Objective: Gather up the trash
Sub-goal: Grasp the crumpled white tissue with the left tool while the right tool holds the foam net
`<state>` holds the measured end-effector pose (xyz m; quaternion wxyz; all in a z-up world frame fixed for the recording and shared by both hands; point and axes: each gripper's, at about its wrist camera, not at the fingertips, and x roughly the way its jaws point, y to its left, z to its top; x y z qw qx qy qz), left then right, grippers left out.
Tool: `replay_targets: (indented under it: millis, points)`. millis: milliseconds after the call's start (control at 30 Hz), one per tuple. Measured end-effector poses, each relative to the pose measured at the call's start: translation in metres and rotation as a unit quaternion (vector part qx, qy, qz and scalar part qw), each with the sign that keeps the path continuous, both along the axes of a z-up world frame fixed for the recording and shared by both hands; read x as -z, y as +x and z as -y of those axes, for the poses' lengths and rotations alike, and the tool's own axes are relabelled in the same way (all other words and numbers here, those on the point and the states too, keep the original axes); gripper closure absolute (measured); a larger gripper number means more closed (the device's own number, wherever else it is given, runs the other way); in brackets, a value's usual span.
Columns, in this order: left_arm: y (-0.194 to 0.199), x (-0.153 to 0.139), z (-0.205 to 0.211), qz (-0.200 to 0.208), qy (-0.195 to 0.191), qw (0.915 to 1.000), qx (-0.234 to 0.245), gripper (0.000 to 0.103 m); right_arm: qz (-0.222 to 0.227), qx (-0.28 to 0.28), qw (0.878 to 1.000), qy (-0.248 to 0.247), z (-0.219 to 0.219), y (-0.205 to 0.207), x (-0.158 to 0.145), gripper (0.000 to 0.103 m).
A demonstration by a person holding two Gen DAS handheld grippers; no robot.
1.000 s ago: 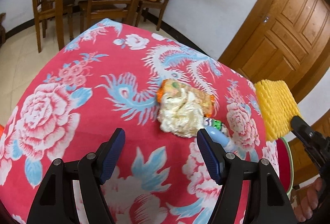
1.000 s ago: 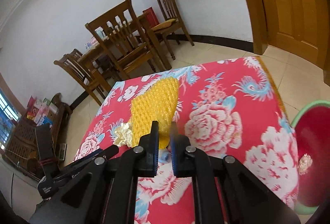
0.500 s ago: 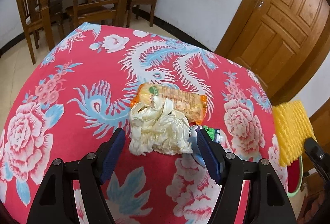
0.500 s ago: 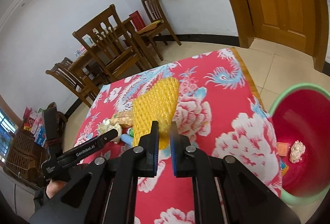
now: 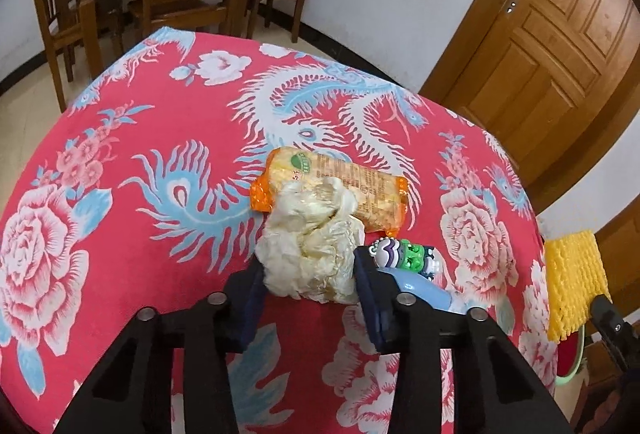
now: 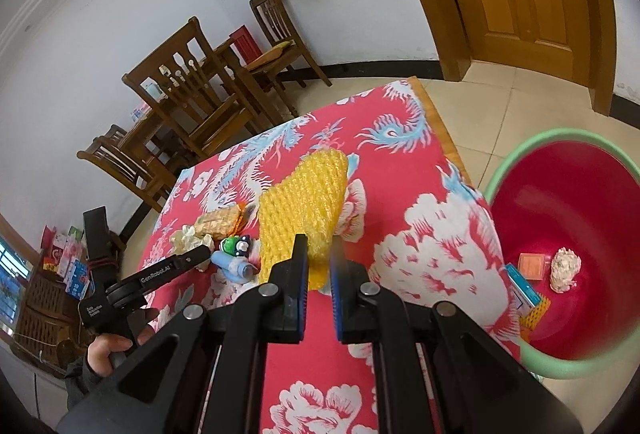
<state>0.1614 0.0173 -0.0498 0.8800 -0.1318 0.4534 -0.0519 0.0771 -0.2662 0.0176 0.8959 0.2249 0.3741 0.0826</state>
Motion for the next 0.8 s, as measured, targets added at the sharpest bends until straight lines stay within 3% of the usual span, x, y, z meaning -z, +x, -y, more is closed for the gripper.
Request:
replay_targets:
  millis: [233,500,800]
  points:
    - [-0.014,-0.011,0.002,0.018,-0.012,0.9997,0.014,0.075,0.007,0.014,1.000,0.003,0.011,-0.011,-0.003,0.091]
    - [-0.034,-0.035,0.007,0.048,-0.019,0.9984,0.023,0.075,0.015,0.033,0.999,0.007,0.026,-0.027,-0.008,0.091]
    - [-0.049,-0.062,0.034,0.075,-0.021,0.9949,0.064,0.075,0.024,0.066,0.997,0.013,0.052,-0.046,-0.010,0.091]
